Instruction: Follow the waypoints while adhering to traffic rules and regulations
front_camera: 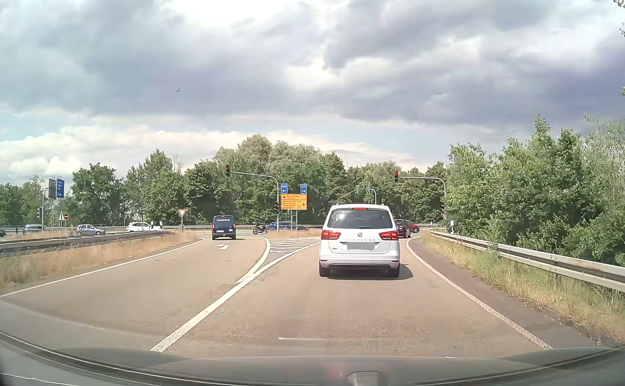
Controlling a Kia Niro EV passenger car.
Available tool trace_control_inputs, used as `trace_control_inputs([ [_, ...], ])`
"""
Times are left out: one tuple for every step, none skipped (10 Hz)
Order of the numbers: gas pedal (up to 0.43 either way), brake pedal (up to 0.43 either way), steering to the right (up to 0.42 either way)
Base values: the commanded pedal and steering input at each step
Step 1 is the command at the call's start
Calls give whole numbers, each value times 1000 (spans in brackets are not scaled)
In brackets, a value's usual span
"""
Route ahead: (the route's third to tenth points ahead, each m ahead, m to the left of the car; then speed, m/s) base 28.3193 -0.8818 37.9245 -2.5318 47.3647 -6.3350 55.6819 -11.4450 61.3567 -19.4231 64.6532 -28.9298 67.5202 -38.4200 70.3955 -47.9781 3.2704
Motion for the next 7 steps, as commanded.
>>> trace_control_inputs([
  [0, 37, 15],
  [0, 37, 17],
  [0, 37, 18],
  [0, 37, 21],
  [0, 37, 22],
  [0, 37, 23],
  [0, 37, 24],
])
